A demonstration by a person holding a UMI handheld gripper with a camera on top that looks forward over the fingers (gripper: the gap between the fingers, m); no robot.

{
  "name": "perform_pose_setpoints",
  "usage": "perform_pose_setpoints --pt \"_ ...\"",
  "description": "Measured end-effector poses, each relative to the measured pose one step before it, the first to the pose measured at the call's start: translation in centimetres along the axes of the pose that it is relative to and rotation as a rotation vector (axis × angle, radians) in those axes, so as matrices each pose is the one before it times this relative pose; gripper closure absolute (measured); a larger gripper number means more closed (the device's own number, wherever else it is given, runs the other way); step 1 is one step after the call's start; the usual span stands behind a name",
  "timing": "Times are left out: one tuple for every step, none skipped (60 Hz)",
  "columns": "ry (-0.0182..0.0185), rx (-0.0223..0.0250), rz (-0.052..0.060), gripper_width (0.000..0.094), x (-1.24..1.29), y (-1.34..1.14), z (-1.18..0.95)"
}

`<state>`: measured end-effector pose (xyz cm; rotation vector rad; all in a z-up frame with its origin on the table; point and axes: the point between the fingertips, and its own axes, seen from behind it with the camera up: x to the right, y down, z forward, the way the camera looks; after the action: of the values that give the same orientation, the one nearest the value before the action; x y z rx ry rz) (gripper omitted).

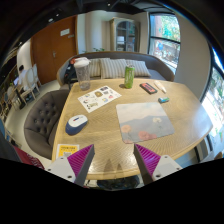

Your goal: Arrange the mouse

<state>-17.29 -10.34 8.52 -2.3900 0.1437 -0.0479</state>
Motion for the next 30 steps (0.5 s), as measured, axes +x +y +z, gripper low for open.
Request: perform_pose_setpoints --pt "-0.00135 -0.00456 -0.0025 0.0124 0.027 0.121 0.056" --pt "-0.00152 -0.00487 -0.0021 0.0123 0.018 0.125 0.079" --pt "-0.00209 -0.00476 -0.0027 0.0123 0.026 0.117 0.101" --pt "-0.00385 -0.00317 -0.0037 0.0125 0.001 0.081 0.153" --pt "-0.00467 -0.00186 -0.0049 0.0128 -0.012 0.052 0.166" --pt "-0.00562 -0.00151 -0.0057 0.0125 -0.012 0.051 0.199" --pt "-0.0051 -0.00153 -0.0041 0.0123 -0.253 -0.071 -0.002" --pt "-0.00577 -0.00275 -0.0065 0.0123 0.065 0.054 0.38" --pt "-0.00687 -0.00158 -0.0067 0.0124 -0.057 -0.001 0.262" --pt "-0.00678 -0.00123 -0.0064 0.0124 -0.14 -0.012 0.188" --pt "-0.00676 -0.00055 -0.0063 0.0124 -0.161 -0.036 0.218" --pt "-0.00653 -0.00046 -0.0063 0.0125 -0.2 -0.044 0.156" --pt "-0.00598 0.00041 -0.0057 0.0125 -0.202 -0.081 0.183" --pt "-0.00571 0.00201 -0.005 0.0124 -0.216 -0.094 0.208" --pt "-0.00646 0.00302 -0.0039 0.0125 -0.276 -0.104 0.217" --pt "-0.00688 0.00271 -0.0031 0.0125 -0.312 -0.095 0.154" --pt "-0.00742 0.00216 -0.0024 0.0124 -0.384 -0.065 0.181" --pt "-0.01023 0.0025 -0.0032 0.0124 -0.23 -0.015 0.298" --pt "-0.00751 0.00249 0.0003 0.0124 -0.703 -0.088 0.102" --pt "-0.0098 0.0029 -0.0019 0.012 -0.261 0.0 0.366" --pt "-0.00499 0.00089 0.002 0.0118 -0.648 0.019 0.118" --pt "-0.0053 0.00009 0.0007 0.0116 -0.435 0.058 0.236" --pt "-0.00444 -0.00084 0.0005 0.0116 -0.43 0.077 0.24" --pt "-0.00366 -0.00092 0.0005 0.0114 -0.431 0.08 0.266" --pt "-0.00279 0.00016 0.0 0.0111 -0.458 0.074 0.276" --pt "-0.00251 0.00027 -0.0011 0.011 -0.449 0.077 0.281" --pt "-0.0039 0.00152 -0.0033 0.0109 -0.292 0.103 0.38" --pt "-0.00084 0.0016 -0.0009 0.0107 -0.717 0.046 0.225" --pt "-0.00475 0.00198 -0.0037 0.011 -0.359 0.162 0.424" --pt "-0.00318 0.00076 -0.0007 0.0108 -0.811 0.07 0.292"
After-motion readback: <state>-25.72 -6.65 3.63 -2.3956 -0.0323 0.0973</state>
